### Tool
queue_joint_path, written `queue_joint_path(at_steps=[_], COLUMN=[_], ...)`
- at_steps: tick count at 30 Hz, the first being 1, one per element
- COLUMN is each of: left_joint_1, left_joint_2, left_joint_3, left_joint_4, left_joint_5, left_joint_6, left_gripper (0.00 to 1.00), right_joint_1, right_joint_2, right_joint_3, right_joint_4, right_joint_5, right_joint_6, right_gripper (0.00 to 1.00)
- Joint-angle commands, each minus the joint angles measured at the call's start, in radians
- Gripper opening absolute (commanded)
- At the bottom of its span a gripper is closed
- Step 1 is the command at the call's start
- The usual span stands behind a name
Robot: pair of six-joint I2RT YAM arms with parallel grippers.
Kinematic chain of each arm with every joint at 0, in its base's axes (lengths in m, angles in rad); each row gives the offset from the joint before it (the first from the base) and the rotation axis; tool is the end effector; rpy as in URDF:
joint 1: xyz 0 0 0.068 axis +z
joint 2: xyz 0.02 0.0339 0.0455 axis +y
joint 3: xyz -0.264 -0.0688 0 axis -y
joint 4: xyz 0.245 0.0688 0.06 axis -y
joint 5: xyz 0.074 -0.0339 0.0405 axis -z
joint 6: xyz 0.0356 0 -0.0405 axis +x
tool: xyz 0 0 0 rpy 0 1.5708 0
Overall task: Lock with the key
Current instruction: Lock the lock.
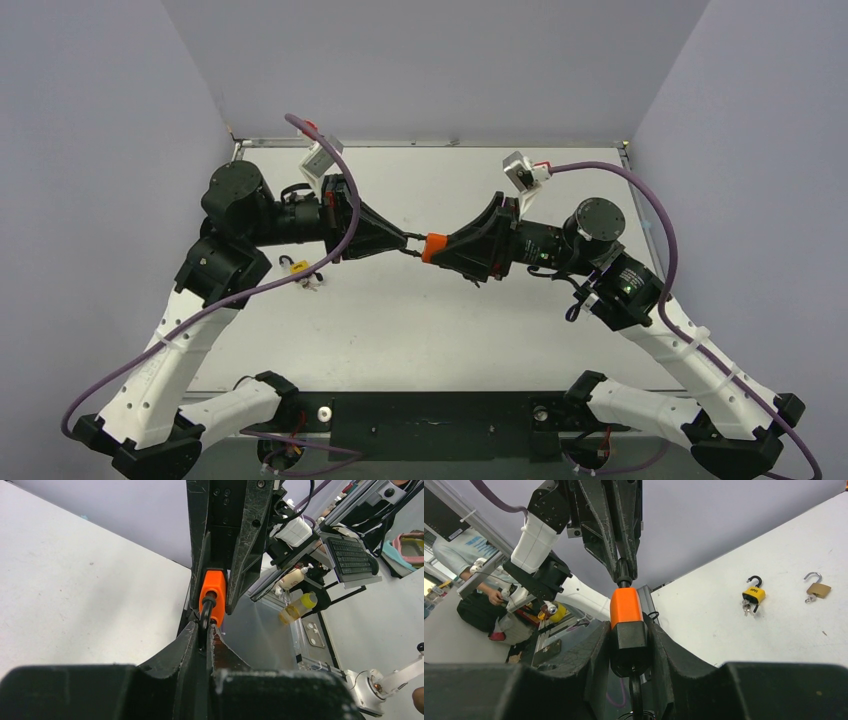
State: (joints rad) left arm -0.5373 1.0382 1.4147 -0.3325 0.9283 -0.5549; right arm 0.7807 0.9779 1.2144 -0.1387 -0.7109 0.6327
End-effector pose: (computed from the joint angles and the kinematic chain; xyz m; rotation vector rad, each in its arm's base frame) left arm 0.1460 -0.1202 0.4910 0.8077 1.5775 -1.5240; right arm 0.1237 0.1552 0.4580 -0.7768 1.5576 1.6083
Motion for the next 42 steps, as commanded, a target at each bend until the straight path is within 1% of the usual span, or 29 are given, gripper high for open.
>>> queue_joint_path(at_steps=[1,6,10,14,21,25,29,33,35,42], left_joint_1=[-0.018,-0.036,-0.056,-0.08,-0.122,-0.132,-0.135,-0.136,-0.135,-0.135], left_joint_2=[0.004,0.012,0.014,0.013,-0.002,-0.02,-0.052,-0.084,-0.104,-0.101], left_joint_3=[-0.023,-0.042,-0.062,-0.068,-0.09,-0.117,-0.159,-0.191,-0.212,-0.217], left_joint_4=[0.092,0.126,0.159,0.124,0.1,0.112,0.178,0.226,0.284,0.317], left_joint_5=[-0.01,-0.029,-0.051,-0.088,-0.114,-0.117,-0.134,-0.198,-0.23,-0.246], left_joint_6=[-0.039,-0.071,-0.096,-0.074,-0.057,-0.066,-0.103,-0.135,-0.171,-0.218], left_gripper=[0.0,0.0,0.0,0.0,0.0,0.0,0.0,0.0,0.0,0.0], right_joint_1=[0.019,0.035,0.052,0.055,0.054,0.054,0.047,0.041,0.039,0.045], right_joint_2=[0.004,0.017,0.03,0.03,0.04,0.049,0.061,0.071,0.078,0.098], right_joint_3=[0.035,0.044,0.055,0.047,0.053,0.055,0.047,0.022,0.015,0.013], right_joint_4=[0.049,0.035,0.017,0.037,0.066,0.11,0.183,0.294,0.324,0.348], right_joint_5=[0.027,0.052,0.099,0.152,0.18,0.172,0.154,0.125,0.122,0.117], right_joint_6=[-0.031,-0.058,-0.082,-0.078,-0.068,-0.046,-0.002,0.066,0.092,0.116], right_gripper=[0.0,0.0,0.0,0.0,0.0,0.0,0.0,0.0,0.0,0.0])
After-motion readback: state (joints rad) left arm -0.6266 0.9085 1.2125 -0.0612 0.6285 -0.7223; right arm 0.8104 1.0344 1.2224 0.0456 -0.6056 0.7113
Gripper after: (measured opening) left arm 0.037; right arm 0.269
